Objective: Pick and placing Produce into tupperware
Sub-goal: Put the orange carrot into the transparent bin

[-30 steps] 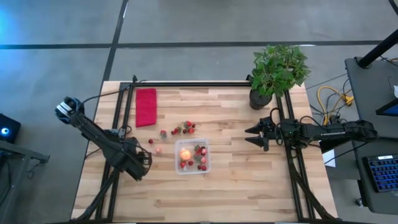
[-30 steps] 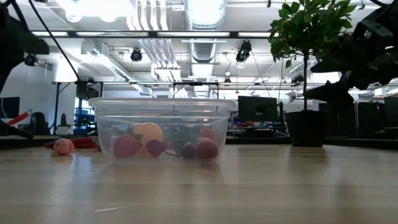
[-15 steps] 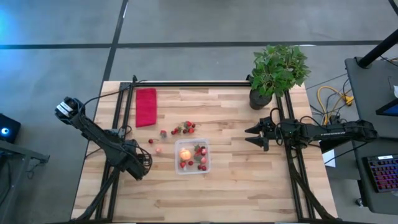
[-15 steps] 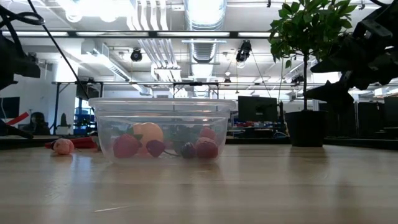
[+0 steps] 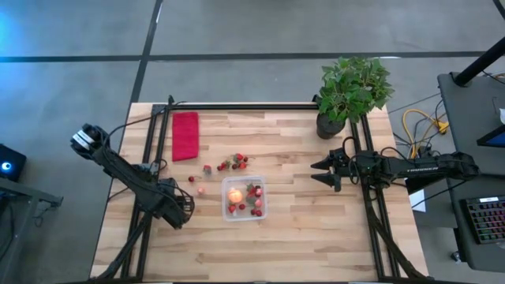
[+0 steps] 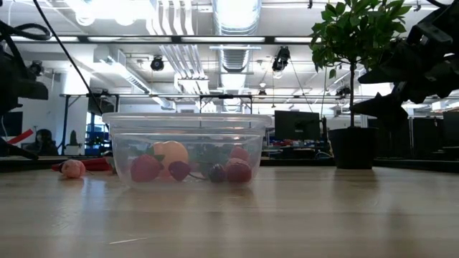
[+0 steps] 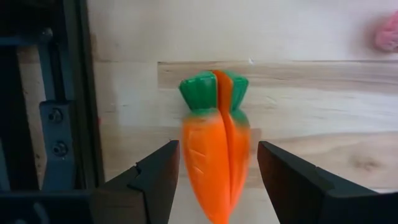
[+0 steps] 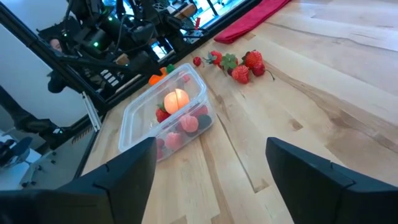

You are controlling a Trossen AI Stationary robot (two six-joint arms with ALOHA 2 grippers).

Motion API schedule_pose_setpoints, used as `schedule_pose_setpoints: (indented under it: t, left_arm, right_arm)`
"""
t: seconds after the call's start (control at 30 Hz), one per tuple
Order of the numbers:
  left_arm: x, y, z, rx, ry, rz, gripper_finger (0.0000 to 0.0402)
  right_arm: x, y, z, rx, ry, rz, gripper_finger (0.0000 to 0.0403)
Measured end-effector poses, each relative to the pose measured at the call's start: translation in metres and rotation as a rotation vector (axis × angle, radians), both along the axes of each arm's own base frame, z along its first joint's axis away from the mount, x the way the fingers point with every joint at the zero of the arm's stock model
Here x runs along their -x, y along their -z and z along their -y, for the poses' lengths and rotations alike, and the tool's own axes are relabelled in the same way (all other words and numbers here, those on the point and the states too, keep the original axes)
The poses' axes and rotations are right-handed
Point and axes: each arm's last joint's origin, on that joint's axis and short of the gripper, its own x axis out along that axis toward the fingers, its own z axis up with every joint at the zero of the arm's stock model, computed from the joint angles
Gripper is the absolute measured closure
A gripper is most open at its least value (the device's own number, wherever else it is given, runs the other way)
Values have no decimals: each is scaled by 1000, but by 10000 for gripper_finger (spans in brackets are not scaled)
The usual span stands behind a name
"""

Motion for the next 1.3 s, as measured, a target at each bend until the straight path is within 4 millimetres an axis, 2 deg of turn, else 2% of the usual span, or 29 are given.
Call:
schedule_pose_setpoints:
  t: [0.3,0.67,0.83,1.03,1.2,1.3]
  left_arm:
    - [-1,20,1,30,0,33,199]
    - [-2,23,2,20,48,12,201]
    - [-5,20,4,50,83,57,227]
    - [-23,-12,11,-52,185,291,248]
    - [-48,-60,18,-258,293,626,238]
    - [-66,-80,18,-343,395,739,232]
  right_arm:
    - [0,0,0,0,0,0,111]
    - [0,0,0,0,0,1,115]
    - [0,0,0,0,0,0,111]
    - [0,0,0,0,0,0,109]
    - [0,0,0,0,0,0,115]
    - [0,0,0,0,0,0,114]
